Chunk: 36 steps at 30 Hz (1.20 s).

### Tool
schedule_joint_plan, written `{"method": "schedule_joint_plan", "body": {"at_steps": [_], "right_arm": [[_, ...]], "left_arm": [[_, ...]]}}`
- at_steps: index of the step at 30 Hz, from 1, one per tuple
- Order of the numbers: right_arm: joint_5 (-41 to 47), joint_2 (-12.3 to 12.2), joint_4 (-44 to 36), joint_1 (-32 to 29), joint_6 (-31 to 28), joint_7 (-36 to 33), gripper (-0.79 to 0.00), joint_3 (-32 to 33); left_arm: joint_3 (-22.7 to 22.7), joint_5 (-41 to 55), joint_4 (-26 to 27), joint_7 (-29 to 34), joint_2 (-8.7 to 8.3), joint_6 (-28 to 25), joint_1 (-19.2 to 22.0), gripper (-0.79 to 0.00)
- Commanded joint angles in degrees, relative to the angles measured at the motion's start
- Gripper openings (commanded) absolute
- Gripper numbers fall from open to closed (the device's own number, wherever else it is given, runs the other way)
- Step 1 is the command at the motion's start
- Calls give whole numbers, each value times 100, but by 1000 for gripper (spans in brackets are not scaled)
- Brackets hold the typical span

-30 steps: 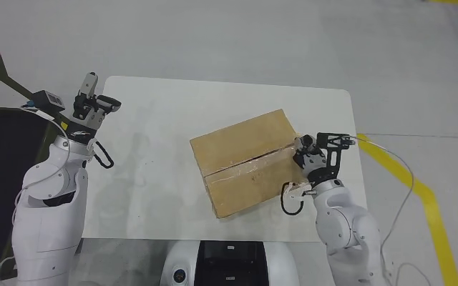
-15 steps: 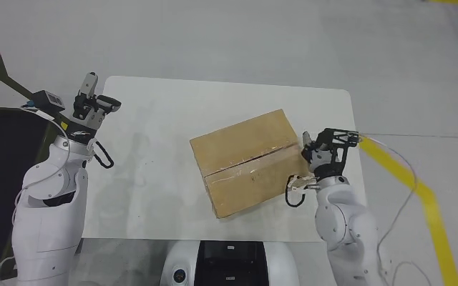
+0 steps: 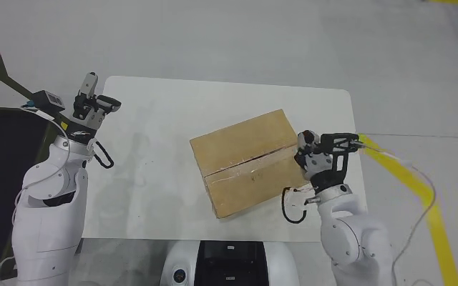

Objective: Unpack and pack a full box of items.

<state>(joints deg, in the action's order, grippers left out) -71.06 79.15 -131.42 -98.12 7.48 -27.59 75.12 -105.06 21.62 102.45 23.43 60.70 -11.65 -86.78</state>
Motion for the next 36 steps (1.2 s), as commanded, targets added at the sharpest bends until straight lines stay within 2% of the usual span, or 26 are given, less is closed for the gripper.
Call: {"method": "schedule_joint_plan", "body": {"at_steps": [1,6,15,23,28,36], "right_arm": [[41,-5,-4,18,-114,-92,-785,-89],[242,-23,54,84,-416,-545,-785,-276],[636,-37,272,341,-477,-1365,-785,-485],[1483,-10,836,902,-188,-1906,-785,-486],[1790,-4,1093,1151,48,-2011,-785,-419],[1654,-28,1079,1272,613,-2180,-785,-299]], "left_arm": [[0,-1,1,0,0,0,0,0],[0,-1,1,0,0,0,0,0],[0,-1,1,0,0,0,0,0],[0,-1,1,0,0,0,0,0],[0,-1,1,0,0,0,0,0],[0,-1,1,0,0,0,0,0]]}}
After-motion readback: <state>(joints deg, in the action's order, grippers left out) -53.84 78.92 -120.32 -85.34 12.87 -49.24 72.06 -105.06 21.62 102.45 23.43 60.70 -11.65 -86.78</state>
